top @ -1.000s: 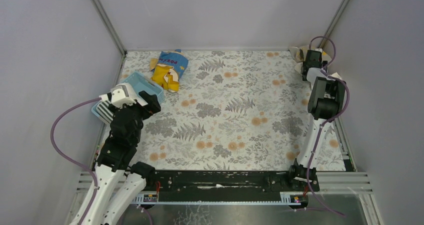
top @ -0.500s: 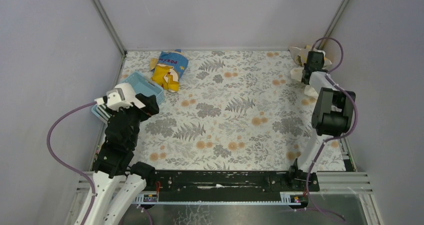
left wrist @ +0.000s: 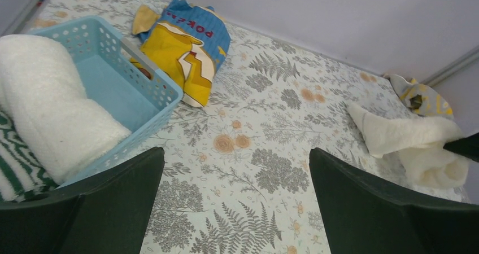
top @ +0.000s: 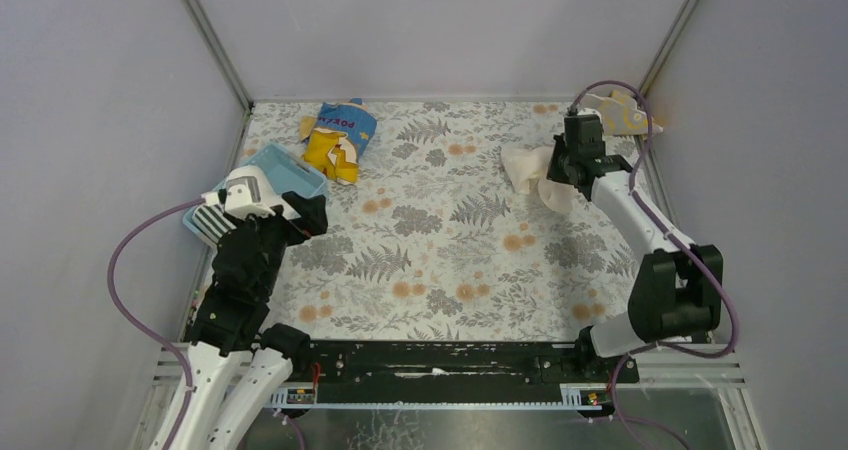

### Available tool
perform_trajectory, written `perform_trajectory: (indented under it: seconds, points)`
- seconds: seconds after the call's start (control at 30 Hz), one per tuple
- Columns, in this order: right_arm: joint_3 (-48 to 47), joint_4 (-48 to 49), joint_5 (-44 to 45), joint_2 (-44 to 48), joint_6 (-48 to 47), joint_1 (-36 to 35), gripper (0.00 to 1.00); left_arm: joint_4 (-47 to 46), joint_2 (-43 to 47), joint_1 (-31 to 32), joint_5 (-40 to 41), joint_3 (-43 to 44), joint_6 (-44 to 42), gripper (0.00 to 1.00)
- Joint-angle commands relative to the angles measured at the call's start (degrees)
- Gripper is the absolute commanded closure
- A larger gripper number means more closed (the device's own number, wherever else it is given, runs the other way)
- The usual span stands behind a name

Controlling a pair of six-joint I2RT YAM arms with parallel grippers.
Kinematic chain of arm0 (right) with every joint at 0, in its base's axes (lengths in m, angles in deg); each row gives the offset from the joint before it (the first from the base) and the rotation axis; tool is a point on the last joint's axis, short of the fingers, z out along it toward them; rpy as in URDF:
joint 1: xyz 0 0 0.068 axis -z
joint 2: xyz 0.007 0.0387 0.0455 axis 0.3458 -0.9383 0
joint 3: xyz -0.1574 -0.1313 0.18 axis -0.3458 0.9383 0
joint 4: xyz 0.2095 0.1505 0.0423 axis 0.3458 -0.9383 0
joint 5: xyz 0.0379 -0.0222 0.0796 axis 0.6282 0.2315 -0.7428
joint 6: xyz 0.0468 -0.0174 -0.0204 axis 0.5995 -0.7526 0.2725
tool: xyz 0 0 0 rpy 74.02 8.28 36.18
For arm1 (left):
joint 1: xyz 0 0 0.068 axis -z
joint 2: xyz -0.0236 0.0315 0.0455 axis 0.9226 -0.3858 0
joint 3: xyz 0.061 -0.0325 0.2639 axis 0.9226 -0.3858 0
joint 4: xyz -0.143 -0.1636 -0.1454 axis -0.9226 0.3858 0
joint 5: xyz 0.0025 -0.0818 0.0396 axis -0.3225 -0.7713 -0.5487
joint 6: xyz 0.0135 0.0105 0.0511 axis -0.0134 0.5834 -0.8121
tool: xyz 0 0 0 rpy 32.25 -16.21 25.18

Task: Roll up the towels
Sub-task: Move the towel to the center of the board, then flatten out the towel at the center of the board.

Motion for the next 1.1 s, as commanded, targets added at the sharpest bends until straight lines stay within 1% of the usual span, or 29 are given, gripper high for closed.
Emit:
perform_trajectory:
  seconds: [0.0,0.1,0.17,0.27,0.3,0.33,0.43,0.53,0.57,0.63,0.7,0.77,0.83,0.93,1.07]
  points:
    - [1.60,-0.12,-7.05,6.30,5.60,-4.44,0.96,-4.48,-2.50,0.02,-7.21,0.12,-1.36,0.00]
    - [3.73,2.22,-10.02,8.03,5.89,-11.14,0.93,-3.17,-7.15,0.00,-12.83,2.18,-0.19,0.00]
    - [5.18,4.39,-11.97,8.96,5.76,-14.90,0.88,-1.26,-11.13,0.00,-16.59,4.45,0.52,0.00]
    - [6.05,5.88,-12.43,9.62,4.46,-20.64,0.88,-0.47,-15.58,0.00,-22.52,5.40,2.06,0.00]
    - [6.25,5.98,-12.65,9.64,3.61,-22.26,0.85,-0.75,-16.63,0.00,-24.20,5.34,2.77,0.00]
    - [6.24,5.64,-13.17,9.43,2.73,-23.55,0.78,-1.16,-17.59,0.04,-26.10,5.16,3.60,0.00]
    - [7.03,3.42,-11.89,9.72,2.00,-24.43,0.68,-1.63,-20.13,0.00,-29.21,4.46,5.74,0.00]
    - [9.67,1.50,-4.08,12.59,1.98,-24.49,0.54,-2.03,-21.85,0.15,-31.54,3.36,7.57,0.00]
    - [10.73,1.06,-1.40,13.70,1.91,-24.43,0.51,-2.37,-22.09,0.20,-32.15,2.82,8.26,0.00]
    - [12.45,0.06,2.43,15.50,1.74,-24.42,0.46,-3.03,-22.81,0.42,-32.92,1.83,9.47,0.00]
    - [13.96,-0.50,3.77,16.13,1.29,-24.42,0.45,-3.60,-23.83,0.81,-33.48,1.12,10.77,0.00]
    - [15.33,-0.62,2.35,16.41,1.25,-24.42,0.45,-4.70,-25.12,1.64,-33.77,0.40,12.21,0.00]
    - [16.55,1.59,-3.03,17.03,1.14,-24.42,0.44,-6.01,-26.60,3.18,-33.72,-0.13,13.41,0.00]
    - [18.60,7.16,-10.62,17.61,1.66,-24.42,0.37,-8.35,-29.27,5.85,-32.26,-0.42,15.02,0.00]
    - [15.76,5.59,-10.03,13.49,-0.42,-24.42,0.34,-11.06,-35.09,9.65,-28.85,0.85,16.03,0.00]
